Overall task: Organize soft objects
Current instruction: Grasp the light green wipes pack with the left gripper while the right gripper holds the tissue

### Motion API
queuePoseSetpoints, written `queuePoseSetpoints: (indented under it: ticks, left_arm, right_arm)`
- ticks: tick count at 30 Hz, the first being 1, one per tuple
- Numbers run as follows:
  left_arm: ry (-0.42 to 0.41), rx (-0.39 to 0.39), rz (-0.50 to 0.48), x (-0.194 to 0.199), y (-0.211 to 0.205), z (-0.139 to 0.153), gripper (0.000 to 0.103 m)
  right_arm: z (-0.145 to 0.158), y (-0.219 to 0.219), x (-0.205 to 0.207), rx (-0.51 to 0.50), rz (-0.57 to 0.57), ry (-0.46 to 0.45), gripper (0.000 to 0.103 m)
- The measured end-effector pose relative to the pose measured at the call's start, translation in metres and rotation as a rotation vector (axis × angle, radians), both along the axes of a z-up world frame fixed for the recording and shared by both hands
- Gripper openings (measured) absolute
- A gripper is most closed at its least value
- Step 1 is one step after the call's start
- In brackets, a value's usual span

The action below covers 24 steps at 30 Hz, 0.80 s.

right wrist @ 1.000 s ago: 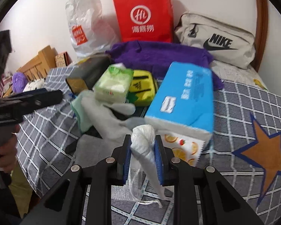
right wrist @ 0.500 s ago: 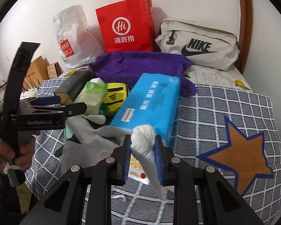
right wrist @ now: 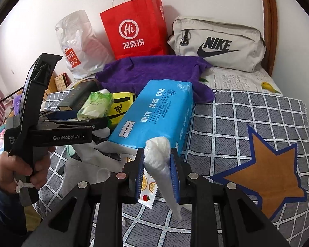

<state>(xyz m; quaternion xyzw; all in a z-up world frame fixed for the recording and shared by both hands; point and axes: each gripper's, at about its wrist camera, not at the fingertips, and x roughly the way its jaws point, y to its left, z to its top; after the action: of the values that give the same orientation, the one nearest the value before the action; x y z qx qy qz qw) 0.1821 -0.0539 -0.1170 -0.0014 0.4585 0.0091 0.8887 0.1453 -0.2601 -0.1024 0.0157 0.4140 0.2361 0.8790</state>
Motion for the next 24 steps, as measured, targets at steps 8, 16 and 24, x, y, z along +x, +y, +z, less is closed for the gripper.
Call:
queuePoseSetpoints:
  ticks: [8, 16, 24]
  left_arm:
    - [0.009, -0.017, -0.024, -0.008, 0.006, 0.010, 0.053]
    - [0.042, -0.019, -0.007, -0.003, 0.009, 0.009, 0.063]
    - [0.072, 0.010, 0.013, 0.013, 0.007, 0.000, 0.052]
  right_arm:
    - [0.006, 0.002, 0.003, 0.024, 0.024, -0.007, 0.024]
    - [0.008, 0.004, 0.003, 0.030, 0.041, 0.000, 0.025]
    - [0.008, 0.005, 0.003, 0.023, 0.053, 0.012, 0.025]
